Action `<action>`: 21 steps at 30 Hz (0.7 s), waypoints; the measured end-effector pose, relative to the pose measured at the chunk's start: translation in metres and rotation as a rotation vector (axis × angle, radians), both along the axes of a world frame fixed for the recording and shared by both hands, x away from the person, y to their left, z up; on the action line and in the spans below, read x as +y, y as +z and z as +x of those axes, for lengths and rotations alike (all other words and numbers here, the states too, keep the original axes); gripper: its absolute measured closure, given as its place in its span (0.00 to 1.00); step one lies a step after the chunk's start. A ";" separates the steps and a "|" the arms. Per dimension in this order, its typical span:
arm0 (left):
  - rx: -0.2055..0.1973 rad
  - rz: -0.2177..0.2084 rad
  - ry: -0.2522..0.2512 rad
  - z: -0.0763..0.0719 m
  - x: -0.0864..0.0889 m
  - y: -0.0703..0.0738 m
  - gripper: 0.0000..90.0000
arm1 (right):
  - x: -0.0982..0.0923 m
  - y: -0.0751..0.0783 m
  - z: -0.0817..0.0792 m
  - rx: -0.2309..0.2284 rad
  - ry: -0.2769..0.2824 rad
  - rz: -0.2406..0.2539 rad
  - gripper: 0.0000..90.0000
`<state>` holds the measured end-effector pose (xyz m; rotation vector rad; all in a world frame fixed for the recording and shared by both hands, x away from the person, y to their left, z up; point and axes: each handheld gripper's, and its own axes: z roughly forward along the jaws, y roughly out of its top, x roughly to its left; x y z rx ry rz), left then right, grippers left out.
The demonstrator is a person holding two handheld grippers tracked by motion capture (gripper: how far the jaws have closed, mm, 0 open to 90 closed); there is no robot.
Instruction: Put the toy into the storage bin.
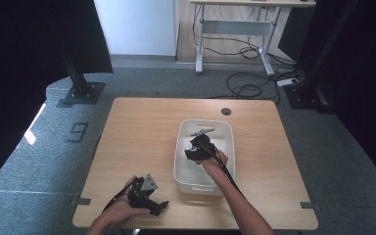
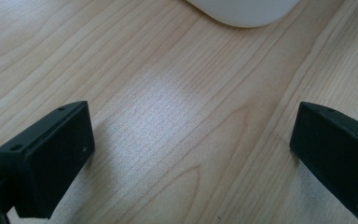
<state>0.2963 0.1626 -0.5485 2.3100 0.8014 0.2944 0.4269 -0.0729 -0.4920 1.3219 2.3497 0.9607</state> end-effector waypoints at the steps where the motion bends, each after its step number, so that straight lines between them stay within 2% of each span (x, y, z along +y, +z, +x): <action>1: 0.000 0.000 -0.001 0.000 0.000 0.000 0.00 | 0.000 0.000 0.001 0.004 -0.002 -0.001 0.56; 15: 0.000 0.000 0.000 0.000 0.000 0.000 0.00 | 0.005 -0.005 0.005 0.029 0.017 -0.026 0.55; 21: 0.000 0.002 -0.001 0.000 0.000 0.000 0.00 | 0.006 -0.010 0.007 0.067 0.022 -0.048 0.55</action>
